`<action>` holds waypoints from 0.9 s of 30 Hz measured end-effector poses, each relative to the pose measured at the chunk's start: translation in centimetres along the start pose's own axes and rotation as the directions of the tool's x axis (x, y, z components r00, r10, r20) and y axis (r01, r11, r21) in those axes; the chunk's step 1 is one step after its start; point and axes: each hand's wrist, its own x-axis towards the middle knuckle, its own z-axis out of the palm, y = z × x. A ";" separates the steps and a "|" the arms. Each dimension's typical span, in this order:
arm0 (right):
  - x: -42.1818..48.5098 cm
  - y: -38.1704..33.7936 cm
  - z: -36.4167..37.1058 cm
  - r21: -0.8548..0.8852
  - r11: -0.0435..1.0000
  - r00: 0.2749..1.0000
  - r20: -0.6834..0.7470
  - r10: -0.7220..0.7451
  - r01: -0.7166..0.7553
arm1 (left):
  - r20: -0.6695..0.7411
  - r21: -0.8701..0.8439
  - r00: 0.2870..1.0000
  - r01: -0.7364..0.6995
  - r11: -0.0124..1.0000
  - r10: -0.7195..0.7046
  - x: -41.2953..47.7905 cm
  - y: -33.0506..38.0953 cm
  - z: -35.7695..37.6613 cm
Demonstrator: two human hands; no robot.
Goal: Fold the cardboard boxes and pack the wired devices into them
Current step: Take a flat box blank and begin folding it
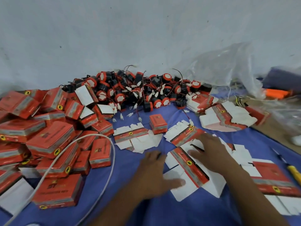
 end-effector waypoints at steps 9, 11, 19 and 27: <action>-0.7 -3.4 0.8 -0.096 0.989 0.969 0.232 -0.087 0.112 | -0.049 -0.006 0.997 0.066 0.998 -0.066 -0.3 0.2 0.2; -0.3 -3.9 0.9 -0.189 0.971 0.947 0.310 -0.080 0.144 | -0.099 -0.073 0.994 0.044 0.996 -0.051 -0.5 -0.6 0.1; 0.9 -4.2 -1.3 0.191 0.981 0.972 0.222 -0.072 0.029 | -0.521 -0.448 0.828 -0.056 0.892 -0.209 -0.8 -2.4 -1.2; -0.8 -8.7 -0.9 0.780 0.625 1.000 -0.009 0.003 0.005 | -0.592 -0.486 0.771 -0.107 0.868 -0.236 -1.2 -1.0 -1.9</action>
